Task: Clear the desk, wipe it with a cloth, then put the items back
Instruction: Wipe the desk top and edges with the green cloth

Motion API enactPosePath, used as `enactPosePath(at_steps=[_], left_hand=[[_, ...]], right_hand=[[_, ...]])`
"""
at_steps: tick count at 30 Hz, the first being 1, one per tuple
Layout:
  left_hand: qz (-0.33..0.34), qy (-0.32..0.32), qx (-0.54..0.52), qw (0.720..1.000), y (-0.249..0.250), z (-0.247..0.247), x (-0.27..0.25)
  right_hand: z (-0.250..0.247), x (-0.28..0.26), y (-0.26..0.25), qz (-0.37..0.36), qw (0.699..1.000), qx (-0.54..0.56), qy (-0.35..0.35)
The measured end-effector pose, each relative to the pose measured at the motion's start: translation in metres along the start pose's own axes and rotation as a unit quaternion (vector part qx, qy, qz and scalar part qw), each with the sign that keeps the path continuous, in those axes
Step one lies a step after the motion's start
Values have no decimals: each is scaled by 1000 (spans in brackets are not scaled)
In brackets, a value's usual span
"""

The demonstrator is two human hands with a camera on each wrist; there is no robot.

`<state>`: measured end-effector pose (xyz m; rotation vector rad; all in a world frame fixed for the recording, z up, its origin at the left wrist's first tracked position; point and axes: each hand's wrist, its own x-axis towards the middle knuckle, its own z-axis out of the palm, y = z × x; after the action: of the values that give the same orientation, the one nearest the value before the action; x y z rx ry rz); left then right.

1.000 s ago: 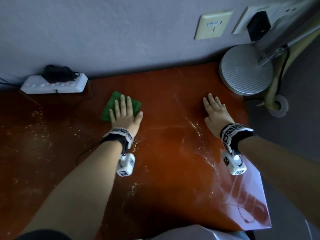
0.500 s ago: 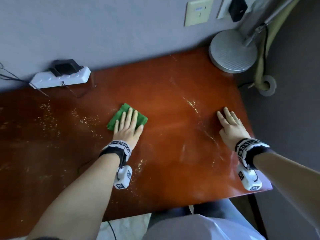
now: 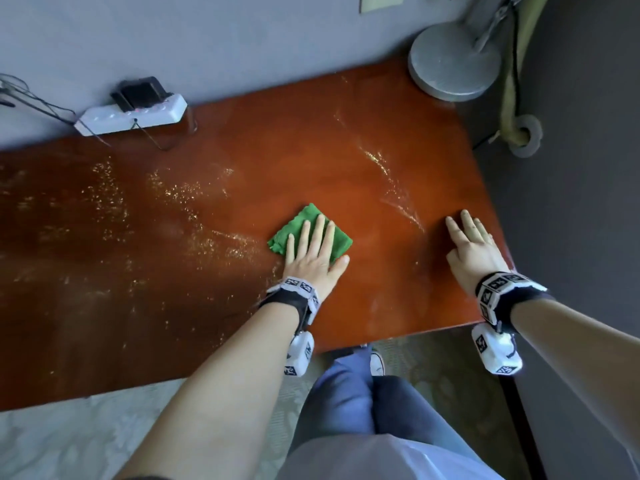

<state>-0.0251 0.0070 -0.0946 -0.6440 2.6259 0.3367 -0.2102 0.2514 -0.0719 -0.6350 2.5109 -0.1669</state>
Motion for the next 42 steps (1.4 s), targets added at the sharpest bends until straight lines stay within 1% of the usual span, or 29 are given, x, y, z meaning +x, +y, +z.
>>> enactPosePath(at_steps=[2,3,6,8,10,13,15,18,20,21,23,24,26,28,29,31,33,35,37,38,41,42], left_hand=[[14,1,2,1000,-20,4,-13],[5,1,-2,1000,-34,6,-21],[-68,1,-38,997,-77,10,-46],[-110,0,-49,993,-97,16,-65],[-133,-1,-53,990,-97,23,-78],[-153,11,-67,986,-70,33,-84],[-130,15,-61,990,-44,38,-83],[-54,11,-41,998,-10,47,-91],[-9,9,-30,999,-5,52,-102],[14,7,-27,1000,-10,54,-106],[49,-3,-39,998,-35,53,-111],[44,-4,-55,998,-53,51,-114],[-8,11,-85,996,-90,46,-119],[-67,21,-90,994,-139,44,-135],[-80,25,-83,993,-161,45,-144],[-85,24,-65,994,-193,48,-161],[-81,24,-46,995,-204,54,-168],[-96,34,-41,994,-196,62,-168],[-107,48,-55,992,-175,68,-165],[-98,50,-52,993,-161,71,-164],[-29,31,-34,999,-110,81,-169],[-15,27,-36,999,-93,83,-172]], right_hand=[[9,-15,10,12,1000,1,10],[15,-23,13,14,1000,-3,18],[35,-51,17,12,999,-10,39],[49,-68,15,9,999,-6,44],[62,-84,13,5,999,-6,42],[78,-105,4,-9,999,-23,39],[88,-115,-5,-19,999,-36,34],[100,-126,-23,-29,998,-37,35],[110,-134,-37,-36,998,-44,38],[113,-138,-44,-41,997,-47,37],[119,-142,-58,-49,997,-50,32],[122,-143,-66,-53,997,-49,33],[123,-141,-77,-57,996,-46,42],[129,-144,-93,-65,996,-44,39],[133,-146,-99,-71,995,-48,42],[142,-151,-111,-73,994,-57,50],[149,-155,-121,-65,995,-55,58],[154,-160,-129,-57,995,-49,67],[158,-163,-134,-55,995,-47,65],[159,-164,-135,-55,995,-46,64],[159,-167,-138,-54,996,-42,58],[159,-168,-138,-52,996,-41,56]])
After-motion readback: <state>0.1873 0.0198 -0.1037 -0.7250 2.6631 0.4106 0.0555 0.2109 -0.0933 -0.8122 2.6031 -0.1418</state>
